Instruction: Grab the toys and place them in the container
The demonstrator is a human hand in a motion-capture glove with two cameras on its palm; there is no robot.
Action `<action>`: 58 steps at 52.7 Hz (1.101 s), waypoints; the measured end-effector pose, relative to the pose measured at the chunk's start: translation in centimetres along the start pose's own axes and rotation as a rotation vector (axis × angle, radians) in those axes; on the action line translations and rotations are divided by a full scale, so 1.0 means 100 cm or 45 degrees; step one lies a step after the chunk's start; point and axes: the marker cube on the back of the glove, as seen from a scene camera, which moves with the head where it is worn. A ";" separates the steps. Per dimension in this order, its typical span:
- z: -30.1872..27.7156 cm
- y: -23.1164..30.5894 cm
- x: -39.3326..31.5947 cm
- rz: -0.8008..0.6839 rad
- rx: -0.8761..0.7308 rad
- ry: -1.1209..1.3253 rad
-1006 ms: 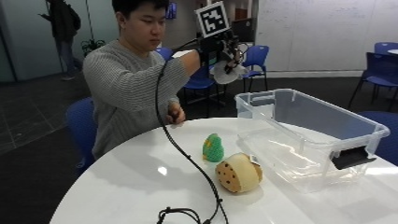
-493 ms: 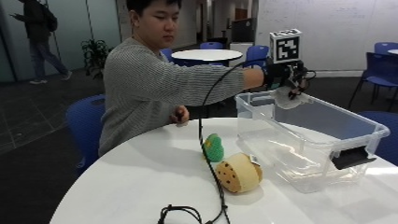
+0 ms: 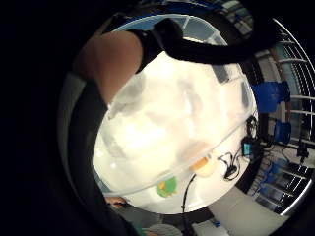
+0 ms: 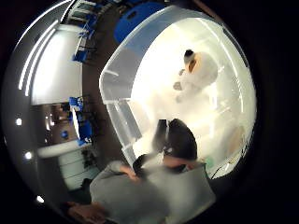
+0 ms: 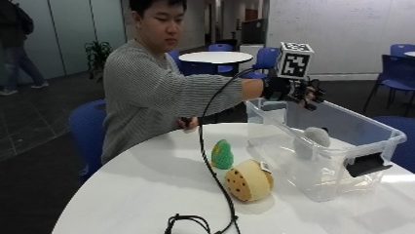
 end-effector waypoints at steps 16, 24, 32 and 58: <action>-0.031 0.179 0.044 -0.102 0.208 -0.088; -0.017 0.232 0.080 0.013 0.259 0.081; 0.003 0.239 0.090 0.110 0.218 0.119; 0.157 0.233 0.104 0.201 -0.053 0.268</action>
